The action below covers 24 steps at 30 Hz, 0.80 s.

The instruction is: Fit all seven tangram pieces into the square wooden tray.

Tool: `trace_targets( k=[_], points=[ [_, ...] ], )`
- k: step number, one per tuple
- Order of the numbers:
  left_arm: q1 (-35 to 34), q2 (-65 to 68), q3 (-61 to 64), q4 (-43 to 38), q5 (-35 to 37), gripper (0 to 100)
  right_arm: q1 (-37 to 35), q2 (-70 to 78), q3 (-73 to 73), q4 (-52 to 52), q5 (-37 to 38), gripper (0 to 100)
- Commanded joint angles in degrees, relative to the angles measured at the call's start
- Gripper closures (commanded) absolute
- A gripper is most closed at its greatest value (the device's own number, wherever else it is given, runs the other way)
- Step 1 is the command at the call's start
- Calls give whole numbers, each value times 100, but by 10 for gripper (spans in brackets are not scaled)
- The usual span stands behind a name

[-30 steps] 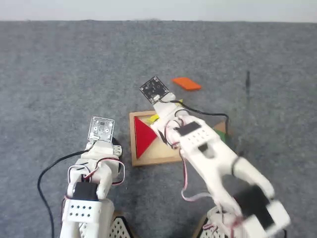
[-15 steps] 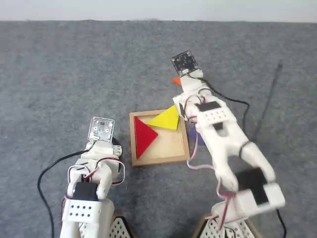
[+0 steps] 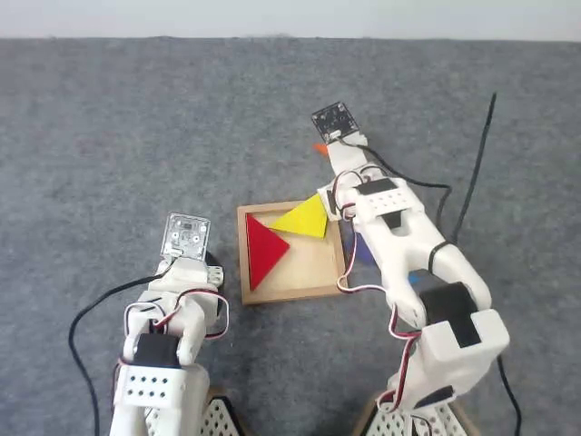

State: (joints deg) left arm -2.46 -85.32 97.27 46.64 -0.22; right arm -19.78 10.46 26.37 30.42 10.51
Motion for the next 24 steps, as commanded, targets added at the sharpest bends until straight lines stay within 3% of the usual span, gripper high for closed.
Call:
trace_targets(
  k=[1,12,20,24],
  points=[
    [-26,-70,-48,9,18,986,-374,-127,176,48,62,992],
    [-26,-70,-48,9,18,986,-769,-391,369,523,0,992],
    [-26,-70,-48,9,18,986,-1253,-1587,1477,40,9,992],
    [-26,-70,-48,9,18,986,-1103,-2114,1785,-242,9,992]
  ],
)
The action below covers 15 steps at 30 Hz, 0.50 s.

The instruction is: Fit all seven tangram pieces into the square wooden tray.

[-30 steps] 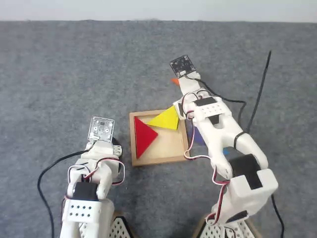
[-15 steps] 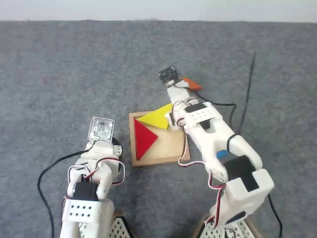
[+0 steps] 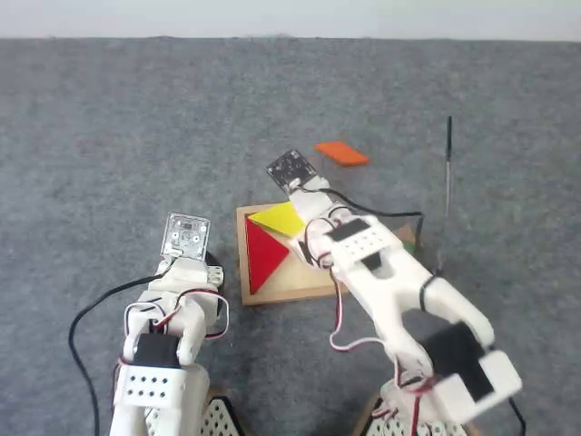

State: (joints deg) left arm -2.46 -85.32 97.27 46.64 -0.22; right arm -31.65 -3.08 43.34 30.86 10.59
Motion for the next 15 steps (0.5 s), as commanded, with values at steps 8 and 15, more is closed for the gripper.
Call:
trace_targets(
  k=[8,15],
  points=[
    [-26,-70,-48,9,18,986,374,-637,-668,-1235,44,992],
    [-26,-70,-48,9,18,986,312,831,-1732,-1235,44,992]
  ],
)
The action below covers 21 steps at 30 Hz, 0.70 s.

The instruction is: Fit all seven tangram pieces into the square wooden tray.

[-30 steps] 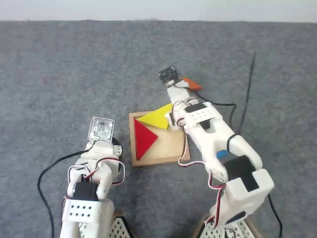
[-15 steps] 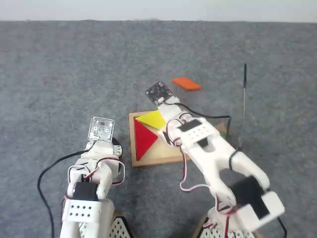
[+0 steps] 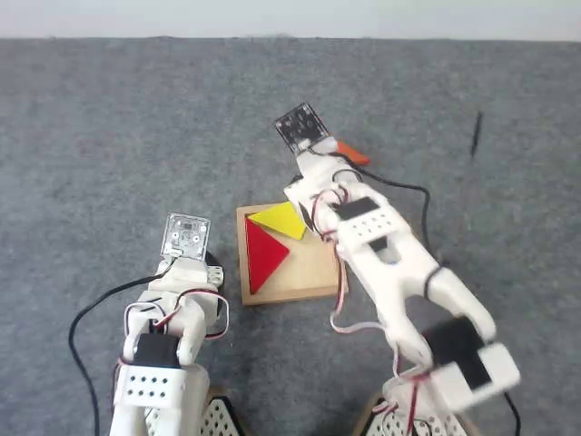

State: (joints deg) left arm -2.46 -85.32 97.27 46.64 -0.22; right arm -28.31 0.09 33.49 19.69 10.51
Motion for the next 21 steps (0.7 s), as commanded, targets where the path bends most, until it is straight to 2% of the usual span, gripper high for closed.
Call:
trace_targets(
  k=[1,8,21],
  points=[
    [-26,-70,-48,9,18,986,-13,673,-835,-119,53,992],
    [-26,-70,-48,9,18,986,-13,1446,-1204,-127,62,991],
    [-26,-70,-48,9,18,986,22,1455,-1073,576,290,991]
  ],
)
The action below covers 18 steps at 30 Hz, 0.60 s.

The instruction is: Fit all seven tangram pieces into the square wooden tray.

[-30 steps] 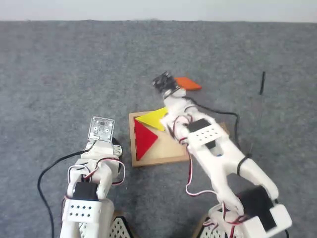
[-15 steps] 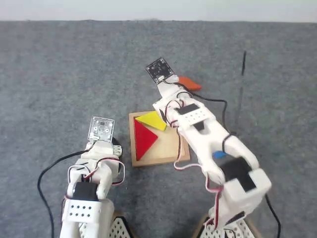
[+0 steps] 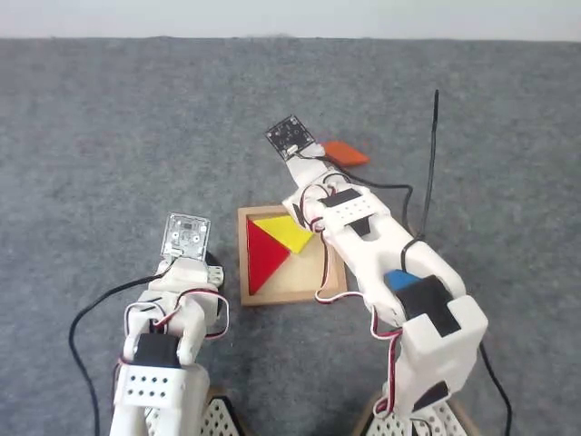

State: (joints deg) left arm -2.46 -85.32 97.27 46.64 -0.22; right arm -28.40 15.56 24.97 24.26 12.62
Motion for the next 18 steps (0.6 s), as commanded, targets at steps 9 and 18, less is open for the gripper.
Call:
trace_targets(
  k=[9,18],
  points=[
    [-26,-70,-48,9,18,986,119,-1288,466,-127,-149,991],
    [-26,-70,-48,9,18,986,180,-2334,1697,-400,-123,992]
  ],
)
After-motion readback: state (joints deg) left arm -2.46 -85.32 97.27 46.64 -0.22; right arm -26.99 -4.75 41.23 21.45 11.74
